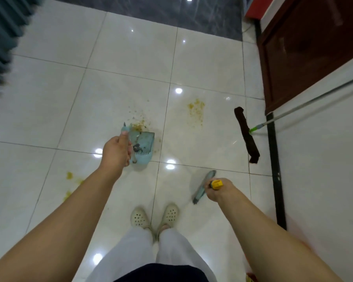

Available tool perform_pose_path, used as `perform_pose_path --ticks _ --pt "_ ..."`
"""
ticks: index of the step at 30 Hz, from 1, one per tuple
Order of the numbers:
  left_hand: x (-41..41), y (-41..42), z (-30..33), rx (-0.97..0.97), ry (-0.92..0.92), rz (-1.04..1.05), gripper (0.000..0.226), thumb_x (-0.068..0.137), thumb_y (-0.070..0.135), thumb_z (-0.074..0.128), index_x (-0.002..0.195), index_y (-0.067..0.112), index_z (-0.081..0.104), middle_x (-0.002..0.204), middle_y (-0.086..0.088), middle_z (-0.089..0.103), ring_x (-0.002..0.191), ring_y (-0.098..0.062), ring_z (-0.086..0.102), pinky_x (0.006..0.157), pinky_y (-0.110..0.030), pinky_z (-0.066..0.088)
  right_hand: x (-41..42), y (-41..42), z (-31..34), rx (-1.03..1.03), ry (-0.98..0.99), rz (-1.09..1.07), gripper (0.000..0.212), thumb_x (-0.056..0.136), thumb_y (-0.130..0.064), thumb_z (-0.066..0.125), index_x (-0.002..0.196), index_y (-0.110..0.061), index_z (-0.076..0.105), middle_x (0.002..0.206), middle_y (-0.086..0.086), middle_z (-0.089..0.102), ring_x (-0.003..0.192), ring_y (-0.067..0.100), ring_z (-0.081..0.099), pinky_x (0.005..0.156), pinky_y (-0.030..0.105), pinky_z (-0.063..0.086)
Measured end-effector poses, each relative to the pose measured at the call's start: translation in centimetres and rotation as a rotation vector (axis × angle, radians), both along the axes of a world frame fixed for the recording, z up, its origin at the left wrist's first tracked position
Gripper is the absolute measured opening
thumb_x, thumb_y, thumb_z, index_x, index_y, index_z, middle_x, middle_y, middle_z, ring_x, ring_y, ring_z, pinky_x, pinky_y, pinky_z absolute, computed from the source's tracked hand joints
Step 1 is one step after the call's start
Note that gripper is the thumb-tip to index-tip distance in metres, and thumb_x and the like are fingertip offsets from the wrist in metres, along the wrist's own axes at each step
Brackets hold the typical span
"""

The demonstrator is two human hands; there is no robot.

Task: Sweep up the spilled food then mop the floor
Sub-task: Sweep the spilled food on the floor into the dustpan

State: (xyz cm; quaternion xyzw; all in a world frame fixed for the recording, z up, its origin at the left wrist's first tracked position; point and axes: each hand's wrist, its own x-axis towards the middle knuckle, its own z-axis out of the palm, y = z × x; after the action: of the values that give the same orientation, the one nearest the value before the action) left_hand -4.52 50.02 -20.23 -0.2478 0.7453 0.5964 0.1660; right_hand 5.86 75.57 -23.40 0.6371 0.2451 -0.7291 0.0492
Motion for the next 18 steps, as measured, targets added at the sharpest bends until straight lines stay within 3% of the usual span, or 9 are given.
perform_pose_path --ticks 2,5,6,9,11,14,16,18 --pt "0.0 -0.1 0.1 -0.001 0.001 -0.002 0.045 0.1 0.044 0.036 0.083 0.007 0.055 0.061 -0.004 0.046 0.048 -0.016 0.036 0.045 -0.024 0.03 -1.5 -1.2 -0.2 -0.027 -0.002 0.008 0.035 0.098 0.002 0.019 0.066 -0.009 0.027 0.068 0.003 0.029 0.023 0.009 0.041 0.03 0.013 0.036" --pt "-0.3 -0.1 0.3 -0.003 -0.001 0.03 0.043 0.1 0.043 0.037 0.076 0.011 0.053 0.06 -0.003 0.044 0.047 -0.015 0.034 0.045 -0.023 0.029 -4.9 -3.3 0.3 -0.138 -0.027 -0.08 0.027 0.058 0.013 0.022 0.061 -0.014 0.026 0.06 0.001 0.025 0.047 0.008 0.029 0.032 0.01 0.027" --pt "-0.3 -0.2 0.5 -0.007 -0.008 0.045 0.042 0.1 0.043 0.038 0.077 0.011 0.053 0.06 -0.003 0.044 0.047 -0.015 0.034 0.045 -0.023 0.028 -5.9 -3.9 0.2 -0.151 -0.032 -0.083 0.028 0.057 0.012 0.022 0.061 -0.015 0.026 0.056 0.001 0.027 0.049 0.008 0.026 0.03 0.011 0.027" --pt "-0.9 -1.1 0.7 -0.04 -0.037 0.086 0.042 0.1 0.042 0.038 0.083 0.008 0.055 0.059 -0.004 0.044 0.046 -0.015 0.035 0.044 -0.023 0.029 -8.4 -4.9 -0.5 -0.186 -0.081 -0.018 0.035 0.089 0.005 0.025 0.061 -0.014 0.03 0.057 0.0 0.029 0.047 0.01 0.028 0.031 0.007 0.027" --pt "-1.7 -1.8 0.7 -0.047 -0.045 0.105 0.042 0.1 0.042 0.038 0.085 0.007 0.055 0.059 -0.004 0.044 0.045 -0.015 0.035 0.043 -0.022 0.029 -10.3 -5.5 -0.7 -0.222 -0.06 0.021 0.037 0.096 -0.005 0.026 0.06 -0.015 0.03 0.055 0.001 0.03 0.038 0.01 0.03 0.03 0.009 0.025" --pt "-3.7 -3.4 0.4 -0.04 -0.04 0.132 0.043 0.1 0.042 0.038 0.085 0.006 0.055 0.059 -0.004 0.045 0.045 -0.015 0.035 0.042 -0.021 0.029 -13.3 -6.8 -0.8 -0.258 -0.025 0.051 0.042 0.101 -0.02 0.031 0.06 -0.011 0.032 0.033 0.005 0.03 0.024 0.013 0.031 0.03 0.007 0.026" --pt "-5.5 -4.6 0.1 -0.032 -0.028 0.133 0.043 0.1 0.042 0.038 0.081 0.007 0.053 0.058 -0.004 0.045 0.043 -0.014 0.035 0.041 -0.02 0.028 -15.4 -8.0 -0.9 -0.283 -0.024 0.028 0.042 0.102 -0.021 0.032 0.062 -0.01 0.033 0.03 0.006 0.029 0.036 0.011 0.033 0.03 0.007 0.026" --pt "-7.4 -6.0 -0.2 -0.026 -0.018 0.138 0.043 0.1 0.042 0.038 0.077 0.008 0.051 0.058 -0.004 0.044 0.04 -0.013 0.034 0.04 -0.02 0.028 -17.7 -9.7 -0.8 -0.277 -0.034 0.027 0.038 0.101 -0.009 0.028 0.063 -0.011 0.034 0.039 0.004 0.032 0.046 0.009 0.03 0.029 0.009 0.025"
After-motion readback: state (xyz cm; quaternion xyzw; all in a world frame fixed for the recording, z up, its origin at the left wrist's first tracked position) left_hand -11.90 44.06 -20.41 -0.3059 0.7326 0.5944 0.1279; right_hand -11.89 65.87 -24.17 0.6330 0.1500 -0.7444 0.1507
